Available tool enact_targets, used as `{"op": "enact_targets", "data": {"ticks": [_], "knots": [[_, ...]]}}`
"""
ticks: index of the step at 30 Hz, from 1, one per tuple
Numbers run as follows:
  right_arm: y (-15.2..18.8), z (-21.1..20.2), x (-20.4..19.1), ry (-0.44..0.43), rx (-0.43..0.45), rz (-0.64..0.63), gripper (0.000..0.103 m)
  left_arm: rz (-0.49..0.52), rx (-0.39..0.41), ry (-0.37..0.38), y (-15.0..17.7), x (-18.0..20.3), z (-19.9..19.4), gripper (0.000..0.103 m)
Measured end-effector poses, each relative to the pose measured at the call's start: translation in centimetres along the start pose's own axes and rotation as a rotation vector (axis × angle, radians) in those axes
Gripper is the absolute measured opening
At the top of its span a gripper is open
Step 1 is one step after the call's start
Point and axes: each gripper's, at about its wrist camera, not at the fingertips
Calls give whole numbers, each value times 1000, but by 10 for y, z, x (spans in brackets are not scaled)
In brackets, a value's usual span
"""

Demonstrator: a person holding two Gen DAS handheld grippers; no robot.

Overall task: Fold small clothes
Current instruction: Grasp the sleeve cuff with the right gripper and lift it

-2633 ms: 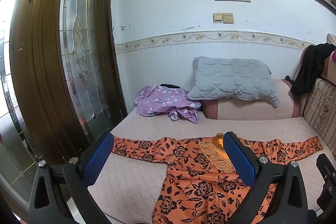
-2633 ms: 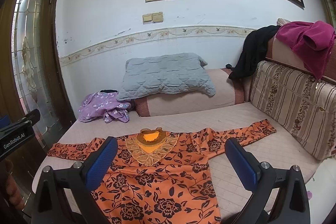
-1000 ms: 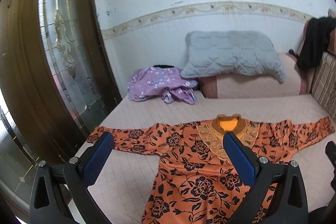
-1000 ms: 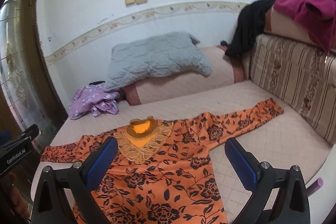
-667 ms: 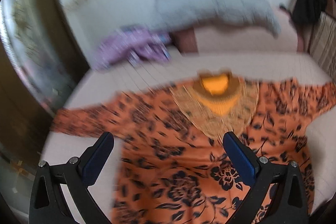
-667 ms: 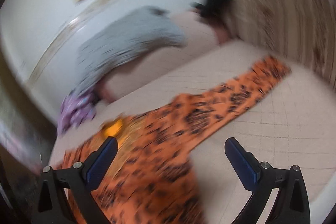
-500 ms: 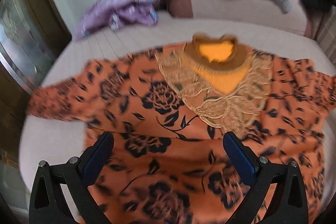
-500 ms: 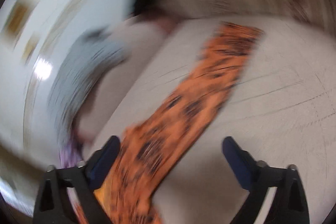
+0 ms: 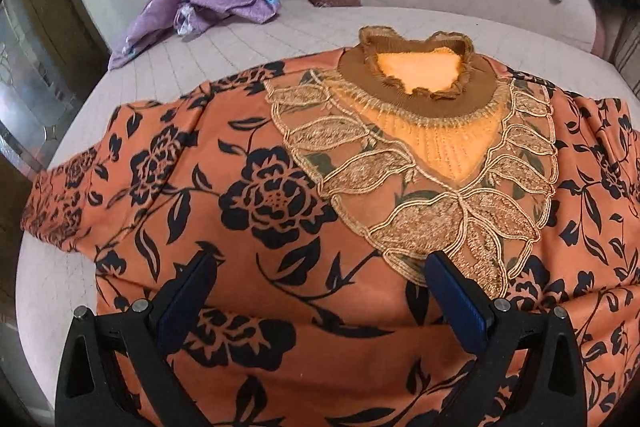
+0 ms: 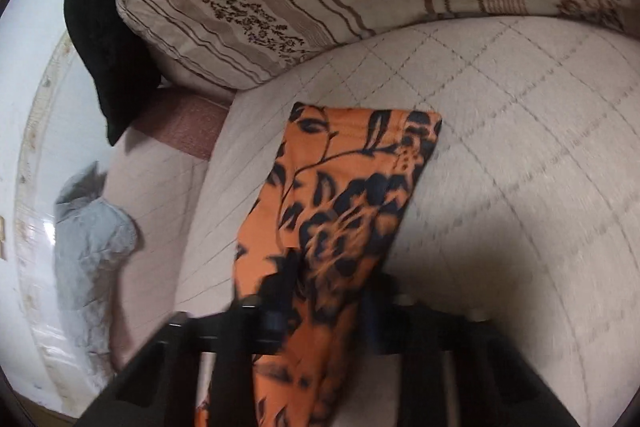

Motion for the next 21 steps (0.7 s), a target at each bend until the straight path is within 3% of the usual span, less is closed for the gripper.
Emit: {"op": "enact_targets", "data": {"ticks": [3,10,15,18,21], "knots": [[-1,-12,-10,-43,25,-11,9,3,41,-3,-2,2,-10,103],[45,-83,-108,-317,30,-149,9,-28,111,-26,-8,-14,-34,103],[129,-111,-192,-496,-107,-275,9,-80,119,-98,-9,-45,-45,103],[205,-104,-239,-580,-246,-333,9,-137,118,-133,-13,-77,-45,103],[270,-84,-268,-602,-361,-380,9,-202,113,-171,-9,-105,-49,103]]}}
Point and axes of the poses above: each gripper's, at about its wrist camera, not at the fingertips, and z roughly the way its jaws point, x to its right, y to its underside, and after that the axes turned 2 degrees about -z, right-handed
